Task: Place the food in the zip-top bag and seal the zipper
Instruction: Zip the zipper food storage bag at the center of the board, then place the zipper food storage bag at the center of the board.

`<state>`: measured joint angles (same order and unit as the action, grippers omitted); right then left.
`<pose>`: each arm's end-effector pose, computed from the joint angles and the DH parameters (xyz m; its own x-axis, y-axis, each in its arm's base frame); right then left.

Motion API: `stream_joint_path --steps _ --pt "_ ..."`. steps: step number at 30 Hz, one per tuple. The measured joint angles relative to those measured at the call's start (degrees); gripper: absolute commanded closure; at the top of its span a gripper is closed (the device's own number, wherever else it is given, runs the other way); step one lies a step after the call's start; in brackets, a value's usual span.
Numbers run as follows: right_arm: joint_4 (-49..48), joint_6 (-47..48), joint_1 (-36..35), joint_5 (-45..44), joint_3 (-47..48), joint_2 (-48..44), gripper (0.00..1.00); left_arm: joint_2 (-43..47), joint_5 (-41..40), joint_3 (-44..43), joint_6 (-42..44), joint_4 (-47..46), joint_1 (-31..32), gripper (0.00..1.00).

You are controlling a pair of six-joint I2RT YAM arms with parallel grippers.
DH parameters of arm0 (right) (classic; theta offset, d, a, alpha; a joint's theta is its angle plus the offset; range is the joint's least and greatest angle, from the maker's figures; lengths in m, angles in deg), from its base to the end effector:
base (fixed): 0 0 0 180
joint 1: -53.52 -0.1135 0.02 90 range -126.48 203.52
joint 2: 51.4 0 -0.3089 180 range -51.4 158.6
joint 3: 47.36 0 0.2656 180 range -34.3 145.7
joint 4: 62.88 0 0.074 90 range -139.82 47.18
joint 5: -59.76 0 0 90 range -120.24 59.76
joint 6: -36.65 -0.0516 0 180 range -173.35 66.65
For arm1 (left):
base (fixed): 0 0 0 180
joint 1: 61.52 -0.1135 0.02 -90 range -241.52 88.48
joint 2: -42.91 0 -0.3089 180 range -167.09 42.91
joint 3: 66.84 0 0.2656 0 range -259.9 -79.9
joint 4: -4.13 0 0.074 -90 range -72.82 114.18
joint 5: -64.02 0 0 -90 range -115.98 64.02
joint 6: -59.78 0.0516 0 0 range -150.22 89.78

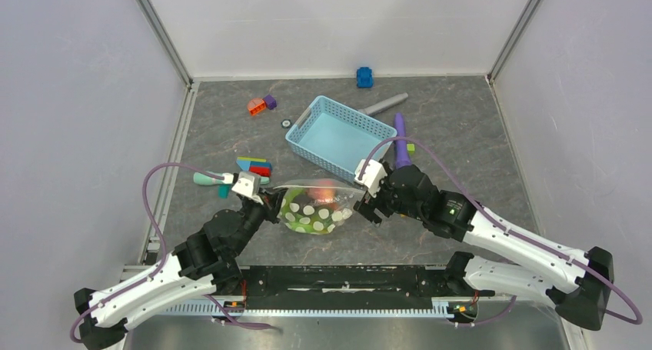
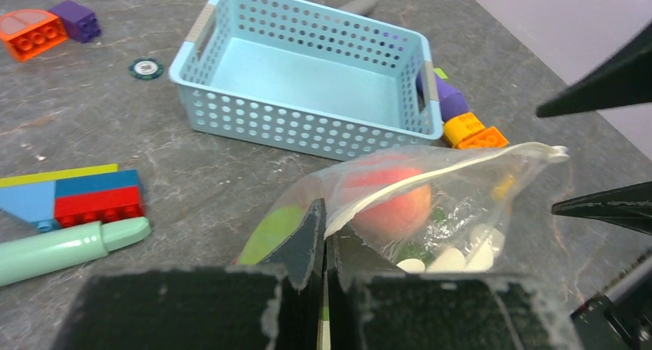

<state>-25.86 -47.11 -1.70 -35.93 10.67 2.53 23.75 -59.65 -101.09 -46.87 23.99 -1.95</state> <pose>0.1230 0.1681 0.3141 -0.2245 -0.5129 -0.8286 -0.7990 0.5837 -0.1448 0.0759 -0.0728 0.2743 -0.1658 -0.1886 -0.9680 0.4074 0.8808 -0.2414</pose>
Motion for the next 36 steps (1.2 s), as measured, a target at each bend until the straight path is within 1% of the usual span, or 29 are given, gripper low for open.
stream_joint_path --steps 6,11,14,15,19,20,21,22,23,25,26,27,28,29,36 --pt "-4.4 7.1 0.1 8.3 -0.1 0.8 0.02 0.1 5.6 0.0 0.5 -0.7 0.0 0.98" --pt "-7.7 11.7 0.1 13.6 1.7 5.1 0.02 0.5 7.4 0.0 0.8 -0.7 0.0 0.98" --pt "-8.7 13.7 0.1 16.3 3.2 8.4 0.05 1.2 8.2 0.0 0.9 -0.7 0.0 0.98" --pt "-8.9 14.4 0.1 17.0 3.7 9.6 0.08 1.4 8.4 0.0 0.9 -0.7 0.0 0.98" --pt "-8.4 16.3 0.1 20.3 7.0 14.9 0.24 1.8 8.6 0.1 0.9 -0.7 0.0 0.98" --pt "-8.2 16.7 0.1 21.1 7.8 16.2 0.35 1.8 8.6 0.1 0.9 -0.8 0.0 0.98" --pt "-7.9 16.8 0.1 21.8 8.7 17.3 0.49 1.8 8.6 0.1 0.9 -0.8 0.0 0.98" --pt "-7.6 17.1 0.1 22.3 9.3 18.1 0.64 1.8 8.6 0.2 0.9 -0.8 0.0 0.95" --pt "-7.3 17.2 0.1 22.6 9.7 18.7 0.74 1.8 8.6 0.2 0.9 -0.8 0.0 0.9" --pt "-6.7 16.7 0.1 23.1 10.2 19.5 0.96 1.9 8.5 0.2 0.9 -0.8 0.0 0.71" --pt "-6.3 16.2 0.1 23.3 10.4 19.8 1.0 2.0 8.4 0.2 0.9 -0.8 0.0 0.57" --pt "-5.9 16.0 0.1 23.5 10.4 19.9 1.0 2.1 8.3 0.2 1.1 -0.9 0.0 0.33" --pt "-5.5 15.4 0.1 23.6 10.5 20.0 1.0 2.2 8.3 0.2 1.1 -1.0 0.0 0.02" --pt "-5.0 14.5 0.1 23.6 10.6 20.0 1.0 2.5 8.3 0.2 1.1 -1.0 0.0 0.0" --pt "-3.2 4.9 0.2 21.2 13.3 19.6 1.0 5.2 5.9 0.2 0.8 -0.9 0.0 0.0"
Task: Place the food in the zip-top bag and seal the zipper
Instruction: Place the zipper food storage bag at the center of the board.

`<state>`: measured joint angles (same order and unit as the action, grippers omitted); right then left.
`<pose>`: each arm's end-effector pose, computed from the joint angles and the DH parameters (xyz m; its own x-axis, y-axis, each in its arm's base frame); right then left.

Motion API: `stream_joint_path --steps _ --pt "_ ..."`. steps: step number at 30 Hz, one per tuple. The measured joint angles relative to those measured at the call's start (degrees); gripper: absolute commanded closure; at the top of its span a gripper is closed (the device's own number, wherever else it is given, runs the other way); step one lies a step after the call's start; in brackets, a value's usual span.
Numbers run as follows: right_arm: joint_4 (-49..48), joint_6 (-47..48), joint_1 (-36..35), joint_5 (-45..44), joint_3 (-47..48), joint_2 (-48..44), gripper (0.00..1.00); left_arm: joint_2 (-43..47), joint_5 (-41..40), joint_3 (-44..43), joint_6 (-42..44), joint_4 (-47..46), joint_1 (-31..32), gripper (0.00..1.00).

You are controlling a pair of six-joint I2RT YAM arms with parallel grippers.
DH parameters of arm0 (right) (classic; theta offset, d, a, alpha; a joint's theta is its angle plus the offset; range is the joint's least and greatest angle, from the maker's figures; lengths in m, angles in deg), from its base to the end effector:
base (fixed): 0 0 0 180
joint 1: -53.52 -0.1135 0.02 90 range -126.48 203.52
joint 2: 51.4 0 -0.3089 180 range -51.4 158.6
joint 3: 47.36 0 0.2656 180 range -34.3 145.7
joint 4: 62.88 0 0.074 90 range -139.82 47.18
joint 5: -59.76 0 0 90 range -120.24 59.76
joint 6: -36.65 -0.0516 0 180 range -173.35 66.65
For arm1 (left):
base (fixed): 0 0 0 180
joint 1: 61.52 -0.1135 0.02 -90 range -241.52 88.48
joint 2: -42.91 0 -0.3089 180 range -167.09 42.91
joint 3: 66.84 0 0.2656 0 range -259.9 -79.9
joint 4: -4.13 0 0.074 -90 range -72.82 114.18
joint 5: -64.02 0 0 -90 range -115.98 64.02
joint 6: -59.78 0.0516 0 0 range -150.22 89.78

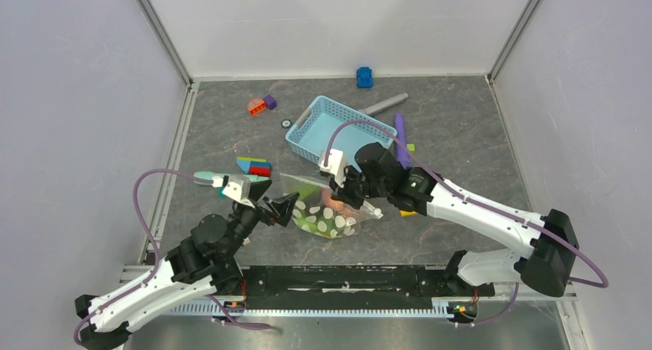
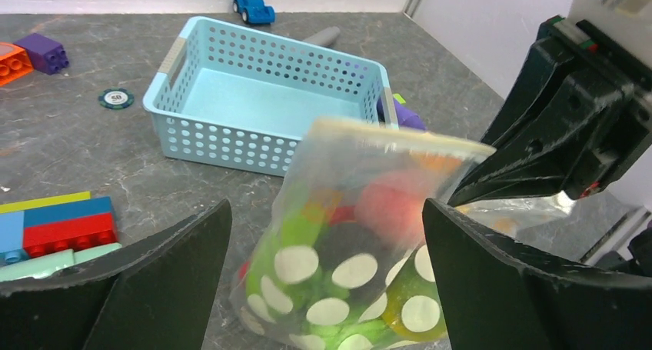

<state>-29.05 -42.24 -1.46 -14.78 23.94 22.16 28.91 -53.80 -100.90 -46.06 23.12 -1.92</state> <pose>0.1597 0.2519 0.3264 -0.1558 -0.5460 -0.8232 -0.9610 0.2767 -0.0016 0.0660 -0.0649 0.2816 -0.1347 -0.2475 -0.9595 0.5093 0.8133 -0.2813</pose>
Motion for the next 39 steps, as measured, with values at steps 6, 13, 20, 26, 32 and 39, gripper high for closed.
stream_joint_path --steps 6,13,20,26,32,39 --pt "1.1 -11.6 5.9 -1.6 4.2 -2.6 1.0 5.2 -3.0 0.0 -1.0 1.3 0.0 0.0" --pt "0.5 -20.4 22.8 -6.4 10.7 -3.7 1.0 9.7 -5.9 0.7 -2.2 1.6 0.0 0.0" --pt "-0.7 -25.8 42.6 -8.3 16.0 -0.3 1.0 8.7 -7.7 0.8 -2.8 1.7 0.0 0.0" --pt "-2.3 -29.3 56.4 -11.9 16.4 6.5 1.0 4.4 -9.2 0.8 -2.8 1.7 0.0 0.0" --pt "-6.5 -31.5 61.1 -14.4 16.8 14.4 1.0 0.3 -9.7 0.8 -2.8 1.7 0.0 0.0" --pt "-10.9 -34.7 62.0 -14.3 16.9 21.1 1.0 -2.5 -9.6 0.8 -2.8 1.7 0.0 0.0"
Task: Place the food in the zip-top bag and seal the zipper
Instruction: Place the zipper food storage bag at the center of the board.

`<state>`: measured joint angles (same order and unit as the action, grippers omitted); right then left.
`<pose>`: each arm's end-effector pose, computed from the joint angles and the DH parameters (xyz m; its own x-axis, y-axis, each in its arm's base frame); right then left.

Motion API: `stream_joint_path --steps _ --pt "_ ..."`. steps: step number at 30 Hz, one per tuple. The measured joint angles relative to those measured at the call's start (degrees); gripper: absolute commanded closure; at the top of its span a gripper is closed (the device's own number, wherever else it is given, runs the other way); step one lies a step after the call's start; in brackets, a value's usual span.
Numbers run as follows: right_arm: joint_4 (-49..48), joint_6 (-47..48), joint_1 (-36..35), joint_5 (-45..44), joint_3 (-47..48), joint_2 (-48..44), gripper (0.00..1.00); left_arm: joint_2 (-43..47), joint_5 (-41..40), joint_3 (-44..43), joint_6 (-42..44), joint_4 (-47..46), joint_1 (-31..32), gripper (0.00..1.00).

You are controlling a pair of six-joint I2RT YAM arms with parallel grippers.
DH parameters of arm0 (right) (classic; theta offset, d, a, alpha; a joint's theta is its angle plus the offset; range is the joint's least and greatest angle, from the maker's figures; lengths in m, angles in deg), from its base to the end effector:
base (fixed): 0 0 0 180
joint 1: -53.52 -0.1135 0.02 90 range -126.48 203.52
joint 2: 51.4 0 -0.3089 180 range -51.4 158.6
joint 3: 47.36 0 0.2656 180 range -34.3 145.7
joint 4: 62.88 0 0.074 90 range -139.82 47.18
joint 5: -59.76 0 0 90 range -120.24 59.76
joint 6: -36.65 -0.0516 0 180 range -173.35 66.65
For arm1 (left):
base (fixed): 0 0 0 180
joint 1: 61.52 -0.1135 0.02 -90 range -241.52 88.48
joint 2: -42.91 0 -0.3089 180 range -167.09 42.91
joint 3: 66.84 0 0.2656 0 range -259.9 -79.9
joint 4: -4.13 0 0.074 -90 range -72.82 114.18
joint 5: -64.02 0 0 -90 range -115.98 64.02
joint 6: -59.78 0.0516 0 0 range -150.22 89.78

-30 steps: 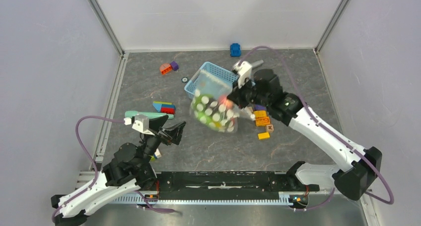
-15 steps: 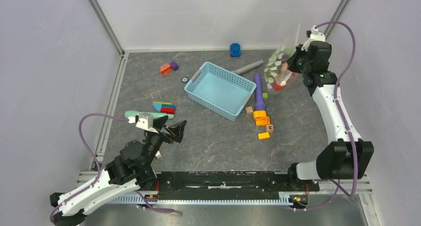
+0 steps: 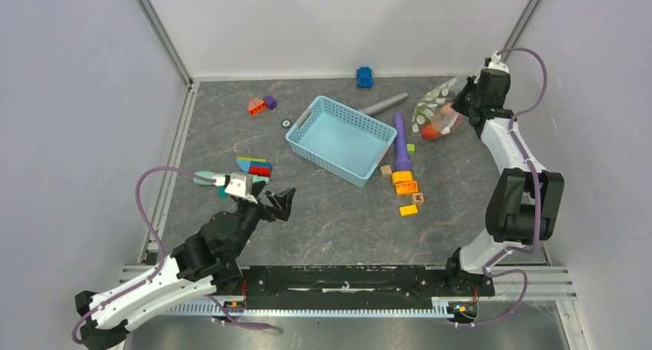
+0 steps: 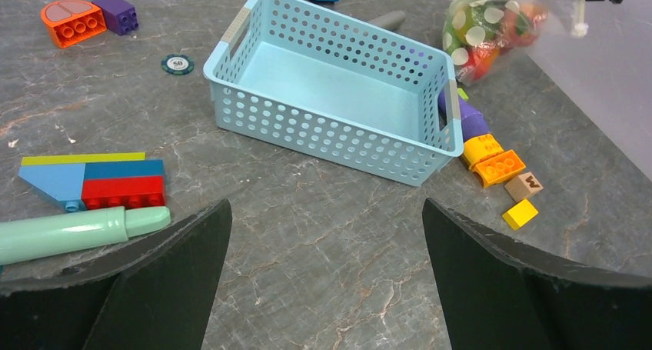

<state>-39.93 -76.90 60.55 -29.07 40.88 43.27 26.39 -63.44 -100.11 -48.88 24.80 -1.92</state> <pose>0.4155 -0.0502 0.3300 -0.4045 0.4524 -0.7948 0.2905 0.8876 0.3573 0.0741 -0.0642 0.2700 -0.1536 -0.2401 -0.9585 0.3467 0.8953 -0.2798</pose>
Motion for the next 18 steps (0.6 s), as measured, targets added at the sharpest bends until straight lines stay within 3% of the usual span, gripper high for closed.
stream_joint_path --steps 4,7,13,16,18 --pt "-5.3 -2.3 1.8 0.2 -9.7 -3.9 0.99 -0.1 0.0 0.0 0.0 0.0 0.0 0.0" --pt "-8.3 -3.9 4.1 0.0 -20.4 -9.4 0.92 -0.1 0.0 0.0 0.0 0.0 0.0 0.0" --pt "-11.0 -6.5 7.3 -3.4 -40.6 -20.1 0.57 -0.1 0.0 0.0 -0.4 0.0 0.0 0.0" --pt "-9.7 -6.5 7.8 -6.5 -45.5 -24.1 0.42 -0.1 0.0 0.0 -0.6 0.0 0.0 0.0" --pt "-8.2 -6.2 8.0 -9.1 -46.6 -26.8 0.25 -0.2 0.0 0.0 -0.6 0.0 0.0 0.0"
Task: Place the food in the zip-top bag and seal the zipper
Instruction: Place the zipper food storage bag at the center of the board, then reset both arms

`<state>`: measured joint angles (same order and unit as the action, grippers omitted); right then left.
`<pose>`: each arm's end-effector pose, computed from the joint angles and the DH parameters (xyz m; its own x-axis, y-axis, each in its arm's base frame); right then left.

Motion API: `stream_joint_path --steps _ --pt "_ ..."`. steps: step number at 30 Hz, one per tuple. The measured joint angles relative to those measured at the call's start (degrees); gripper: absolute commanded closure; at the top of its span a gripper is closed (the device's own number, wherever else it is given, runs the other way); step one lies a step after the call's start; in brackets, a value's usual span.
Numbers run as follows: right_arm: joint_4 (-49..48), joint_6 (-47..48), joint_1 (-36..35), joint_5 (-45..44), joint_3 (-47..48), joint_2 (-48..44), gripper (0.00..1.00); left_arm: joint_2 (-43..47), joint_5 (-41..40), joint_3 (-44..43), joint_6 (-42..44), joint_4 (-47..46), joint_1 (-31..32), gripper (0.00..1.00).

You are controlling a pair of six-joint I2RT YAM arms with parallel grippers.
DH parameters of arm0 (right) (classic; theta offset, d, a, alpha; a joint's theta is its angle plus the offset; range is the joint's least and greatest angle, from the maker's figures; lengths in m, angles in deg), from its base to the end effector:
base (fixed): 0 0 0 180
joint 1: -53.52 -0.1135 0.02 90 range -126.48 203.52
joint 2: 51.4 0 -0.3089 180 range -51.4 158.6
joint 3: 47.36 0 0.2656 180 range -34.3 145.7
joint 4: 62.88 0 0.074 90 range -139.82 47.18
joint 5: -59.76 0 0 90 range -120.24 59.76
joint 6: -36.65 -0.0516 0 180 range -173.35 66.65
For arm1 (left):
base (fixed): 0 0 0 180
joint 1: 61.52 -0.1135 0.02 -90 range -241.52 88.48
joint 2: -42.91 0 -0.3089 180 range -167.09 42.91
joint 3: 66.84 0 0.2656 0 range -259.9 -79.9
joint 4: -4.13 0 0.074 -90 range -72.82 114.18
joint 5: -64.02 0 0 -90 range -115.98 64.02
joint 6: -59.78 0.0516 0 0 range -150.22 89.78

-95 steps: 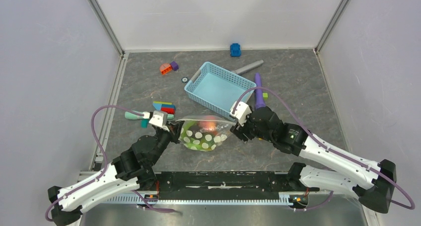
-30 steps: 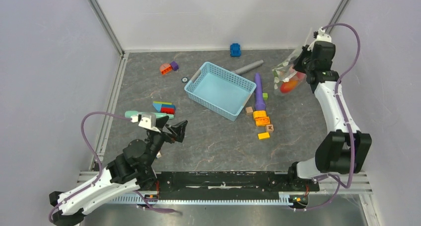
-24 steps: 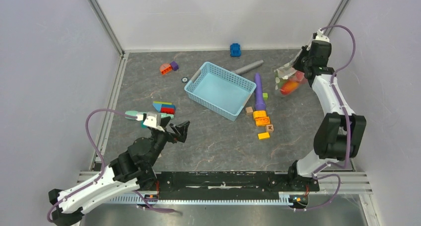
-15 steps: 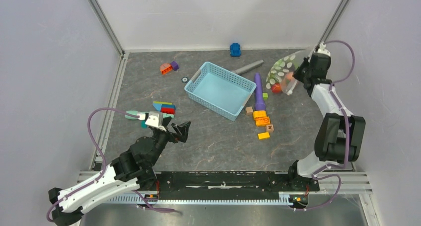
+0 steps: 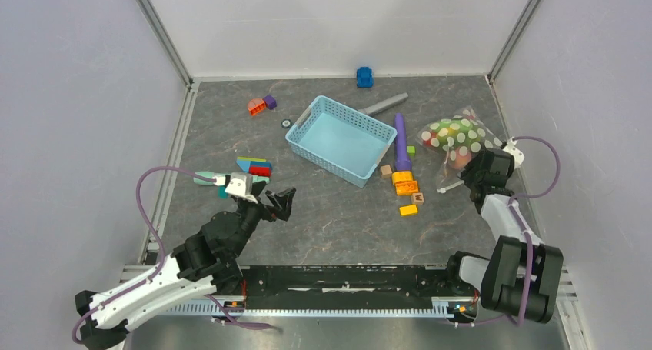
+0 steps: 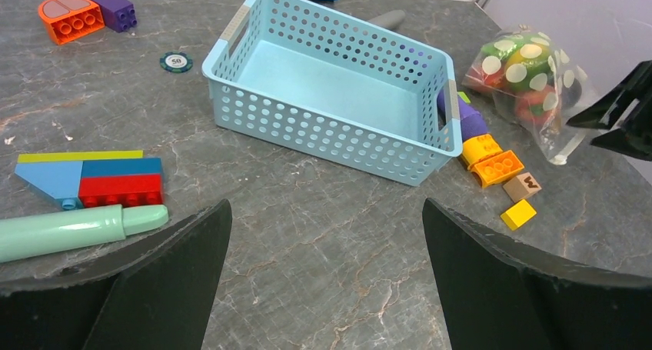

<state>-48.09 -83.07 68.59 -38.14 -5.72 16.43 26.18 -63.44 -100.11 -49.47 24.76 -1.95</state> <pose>0.2262 -0.0683 0.2003 -0.3726 0.6089 -0.7003 0.6246 0.7227 0.2960 0.0744 -0.0647 0.2698 -0.1585 -0.2469 -0.9560 0.3442 0.8937 -0.2879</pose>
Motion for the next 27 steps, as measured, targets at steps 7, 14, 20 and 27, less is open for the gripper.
stream_joint_path --steps 7,14,20,27 --pt "8.8 2.3 0.2 -10.5 2.2 -10.7 0.02 -0.7 -0.9 0.0 -0.1 0.0 0.0 0.0" --pt "14.2 7.3 0.2 -9.8 3.9 -24.4 0.02 -4.2 -7.3 -3.0 -4.3 3.9 0.0 0.0" --pt "15.1 10.3 0.2 -6.3 1.5 -34.2 0.02 -9.7 -13.6 -11.3 -12.0 14.0 0.0 0.0" --pt "15.1 13.1 0.2 -4.8 -3.0 -38.8 0.02 -14.7 -16.3 -16.8 -18.8 23.5 0.0 0.0"
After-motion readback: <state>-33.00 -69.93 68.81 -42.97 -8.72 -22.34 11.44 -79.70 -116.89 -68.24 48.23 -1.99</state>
